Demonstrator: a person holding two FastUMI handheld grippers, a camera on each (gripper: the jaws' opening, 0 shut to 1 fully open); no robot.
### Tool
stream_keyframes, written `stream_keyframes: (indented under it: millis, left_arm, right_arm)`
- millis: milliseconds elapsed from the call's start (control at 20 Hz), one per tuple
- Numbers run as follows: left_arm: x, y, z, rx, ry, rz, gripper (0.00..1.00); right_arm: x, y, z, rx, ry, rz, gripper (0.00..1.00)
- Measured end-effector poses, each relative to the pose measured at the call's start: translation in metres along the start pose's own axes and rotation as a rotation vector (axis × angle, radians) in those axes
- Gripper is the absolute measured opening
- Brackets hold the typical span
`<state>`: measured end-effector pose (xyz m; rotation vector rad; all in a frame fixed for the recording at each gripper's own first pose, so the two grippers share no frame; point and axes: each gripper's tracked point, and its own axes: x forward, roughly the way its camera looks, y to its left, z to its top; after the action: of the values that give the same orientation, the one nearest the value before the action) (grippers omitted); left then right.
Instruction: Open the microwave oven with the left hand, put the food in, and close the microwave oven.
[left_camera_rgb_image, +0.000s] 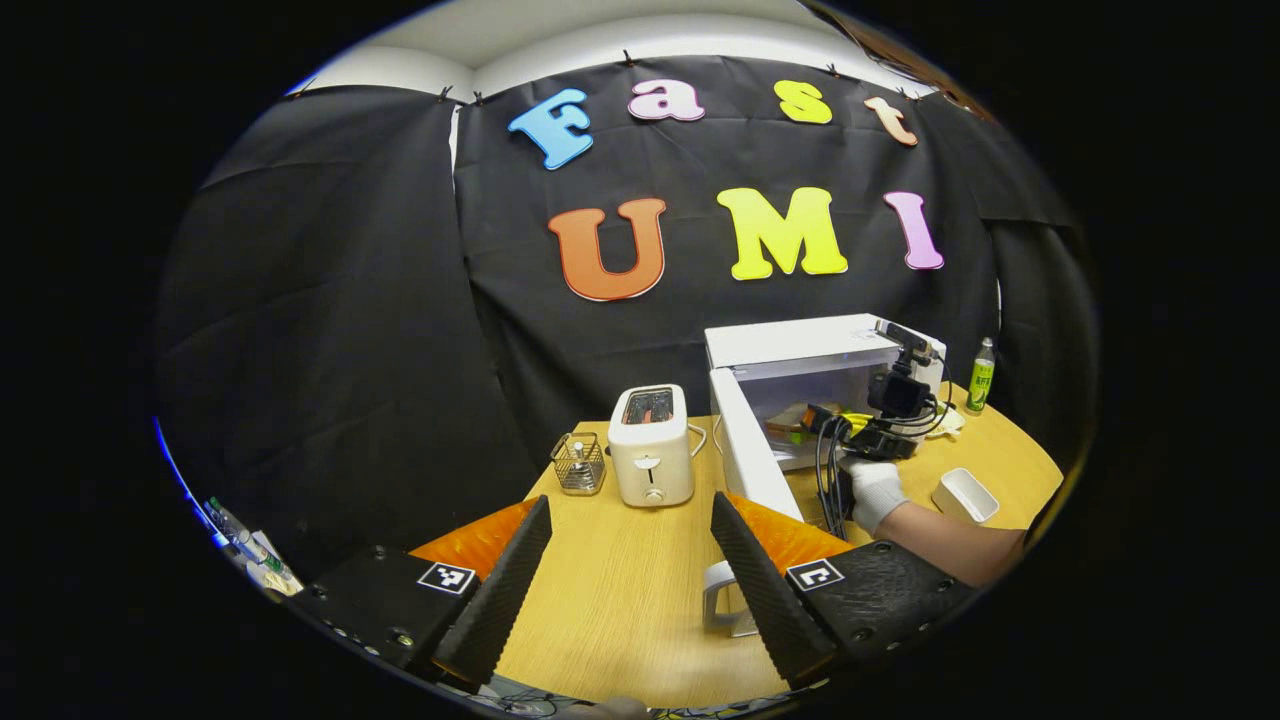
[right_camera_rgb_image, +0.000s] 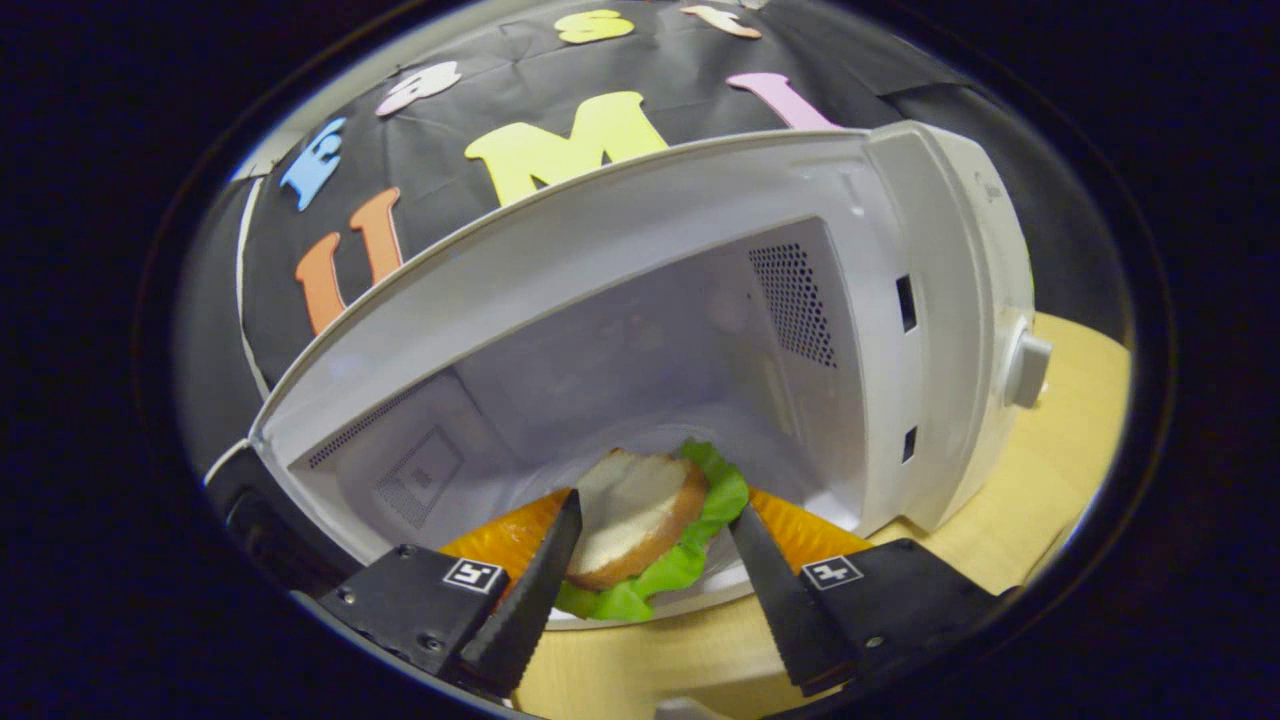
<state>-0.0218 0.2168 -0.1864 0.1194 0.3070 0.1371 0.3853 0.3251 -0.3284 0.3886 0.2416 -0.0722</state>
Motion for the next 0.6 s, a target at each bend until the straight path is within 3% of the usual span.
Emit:
stream_keyframes:
  millis: [150, 200, 250, 300, 450, 500, 550, 600]
  left_arm:
    - [-0.001, 0.004, -0.001, -0.011, -0.003, 0.007, 0.97]
    - [-0.002, 0.006, -0.001, -0.014, -0.005, 0.008, 0.97]
    - [-0.002, 0.007, -0.001, -0.018, -0.008, 0.011, 0.97]
    - [-0.003, 0.007, -0.001, -0.02, -0.012, 0.012, 0.97]
    - [-0.007, 0.011, 0.002, -0.031, -0.021, 0.015, 0.97]
    - [-0.008, 0.011, 0.004, -0.033, -0.026, 0.016, 0.97]
    - [-0.009, 0.011, 0.006, -0.034, -0.031, 0.015, 0.97]
    - [-0.011, 0.012, 0.008, -0.034, -0.04, 0.016, 0.97]
  right_arm:
    - [-0.012, 0.002, 0.01, -0.086, -0.03, 0.025, 1.0]
    - [-0.016, 0.005, 0.011, -0.083, -0.028, 0.045, 0.92]
    - [-0.022, 0.006, 0.013, -0.087, -0.026, 0.057, 0.92]
    - [-0.029, 0.008, 0.016, -0.104, -0.027, 0.064, 1.0]
    - [-0.056, 0.017, 0.032, -0.149, -0.039, 0.115, 1.0]
    - [-0.066, 0.017, 0.038, -0.155, -0.037, 0.133, 0.92]
    - [-0.077, 0.015, 0.047, -0.151, -0.036, 0.141, 0.92]
    - [-0.09, 0.014, 0.059, -0.154, -0.048, 0.156, 1.0]
